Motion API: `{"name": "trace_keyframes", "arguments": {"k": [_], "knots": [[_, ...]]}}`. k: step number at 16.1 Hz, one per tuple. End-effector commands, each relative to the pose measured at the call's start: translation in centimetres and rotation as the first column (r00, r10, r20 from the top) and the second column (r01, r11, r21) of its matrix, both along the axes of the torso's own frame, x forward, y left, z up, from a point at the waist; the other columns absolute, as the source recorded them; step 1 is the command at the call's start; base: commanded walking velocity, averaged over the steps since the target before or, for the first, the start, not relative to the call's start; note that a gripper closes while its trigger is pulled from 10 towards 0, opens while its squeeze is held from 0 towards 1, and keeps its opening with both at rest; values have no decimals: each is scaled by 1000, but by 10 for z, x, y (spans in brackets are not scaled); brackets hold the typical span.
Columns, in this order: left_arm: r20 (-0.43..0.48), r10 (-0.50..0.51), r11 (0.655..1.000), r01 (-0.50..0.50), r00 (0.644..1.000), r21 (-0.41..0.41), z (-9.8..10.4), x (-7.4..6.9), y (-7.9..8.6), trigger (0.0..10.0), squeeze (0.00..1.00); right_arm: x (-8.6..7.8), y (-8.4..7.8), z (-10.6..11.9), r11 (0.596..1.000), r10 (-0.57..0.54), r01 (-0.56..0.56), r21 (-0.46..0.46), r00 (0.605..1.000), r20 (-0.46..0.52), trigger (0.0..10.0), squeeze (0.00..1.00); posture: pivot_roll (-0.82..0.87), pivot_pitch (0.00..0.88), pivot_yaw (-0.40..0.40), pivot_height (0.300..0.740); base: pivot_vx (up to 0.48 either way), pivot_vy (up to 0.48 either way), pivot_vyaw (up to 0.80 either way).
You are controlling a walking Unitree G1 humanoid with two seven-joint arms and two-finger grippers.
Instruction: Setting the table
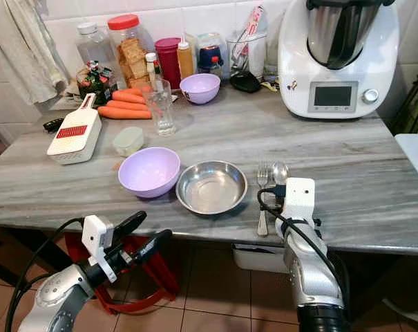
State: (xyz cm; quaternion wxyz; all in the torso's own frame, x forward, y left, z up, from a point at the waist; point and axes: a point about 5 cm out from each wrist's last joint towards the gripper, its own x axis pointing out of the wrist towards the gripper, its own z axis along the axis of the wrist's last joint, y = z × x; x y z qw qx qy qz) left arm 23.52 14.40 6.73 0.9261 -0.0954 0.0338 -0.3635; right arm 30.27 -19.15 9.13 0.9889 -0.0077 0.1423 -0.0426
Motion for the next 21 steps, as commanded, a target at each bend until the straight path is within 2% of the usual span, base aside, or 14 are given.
{"name": "trace_keyframes", "arguments": {"k": [1,3,4,5,18,21], "knots": [[16,-13,1000,12,1000,18,3,1,1,10000,0,3,6,2,1000,27,-27,8,1000,9,10000,0,-88,0,117,740,0,0,0],[22,-16,1000,15,1000,15,6,2,0,10000,0,3,6,1,1000,29,-29,5,1000,9,10000,12,-88,0,118,740,0,0,0],[27,-18,1000,18,999,13,9,2,-2,10000,0,4,6,1,1000,31,-31,4,999,11,10000,659,-88,0,119,740,0,0,0],[30,-20,1000,19,999,12,10,3,-2,10000,0,4,6,1,999,32,-32,6,999,13,10000,1000,-87,0,120,740,0,0,0],[37,-26,1000,25,999,16,15,5,-5,10000,0,6,1,5,1000,15,-16,13,999,49,10000,1000,-85,0,120,740,0,0,0],[43,-23,1000,22,999,14,16,6,-5,10000,0,6,3,19,1000,17,-18,7,992,125,10000,1000,-85,0,118,740,0,0,0]]}}
